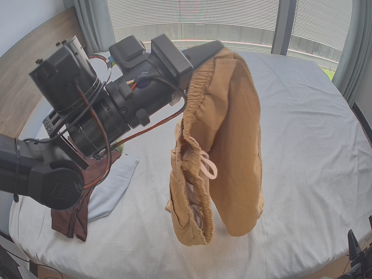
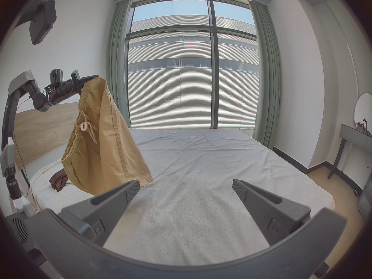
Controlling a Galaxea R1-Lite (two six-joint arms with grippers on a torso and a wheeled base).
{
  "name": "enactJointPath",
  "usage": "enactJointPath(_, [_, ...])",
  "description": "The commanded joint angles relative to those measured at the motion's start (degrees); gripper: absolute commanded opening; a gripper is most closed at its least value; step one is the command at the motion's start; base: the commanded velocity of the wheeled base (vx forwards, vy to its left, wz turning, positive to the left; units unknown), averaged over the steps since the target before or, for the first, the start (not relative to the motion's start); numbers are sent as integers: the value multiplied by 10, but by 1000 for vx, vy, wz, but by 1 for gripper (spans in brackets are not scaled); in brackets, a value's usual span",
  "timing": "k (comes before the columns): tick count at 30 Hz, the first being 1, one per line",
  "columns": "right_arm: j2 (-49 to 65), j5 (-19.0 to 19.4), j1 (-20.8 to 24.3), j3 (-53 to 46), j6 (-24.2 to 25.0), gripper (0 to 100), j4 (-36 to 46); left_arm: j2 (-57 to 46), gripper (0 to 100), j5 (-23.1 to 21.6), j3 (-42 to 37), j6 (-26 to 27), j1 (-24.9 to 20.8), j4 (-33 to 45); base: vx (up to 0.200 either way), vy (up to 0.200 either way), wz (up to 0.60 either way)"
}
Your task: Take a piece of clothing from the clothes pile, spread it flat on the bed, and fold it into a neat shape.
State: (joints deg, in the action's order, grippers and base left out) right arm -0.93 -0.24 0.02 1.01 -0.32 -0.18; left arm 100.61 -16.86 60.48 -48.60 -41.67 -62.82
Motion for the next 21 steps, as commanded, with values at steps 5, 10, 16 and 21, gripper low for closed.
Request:
enactJointPath(5, [9, 0, 1, -10, 0, 100, -1, 7, 0, 2, -31, 1, 28, -2, 0, 0, 0])
enactJointPath(10, [9, 0, 0, -10, -2, 100, -1, 2, 0, -4, -53, 4, 63, -10, 0, 0, 0])
enactJointPath(16, [9, 0, 0, -10, -2, 100, -1, 4, 0, -12, -68, 6, 91, -32, 0, 0, 0])
enactJointPath(21, [9, 0, 0, -10, -3, 100, 0, 6, 0, -12, -69, 23, 91, -42, 0, 0, 0])
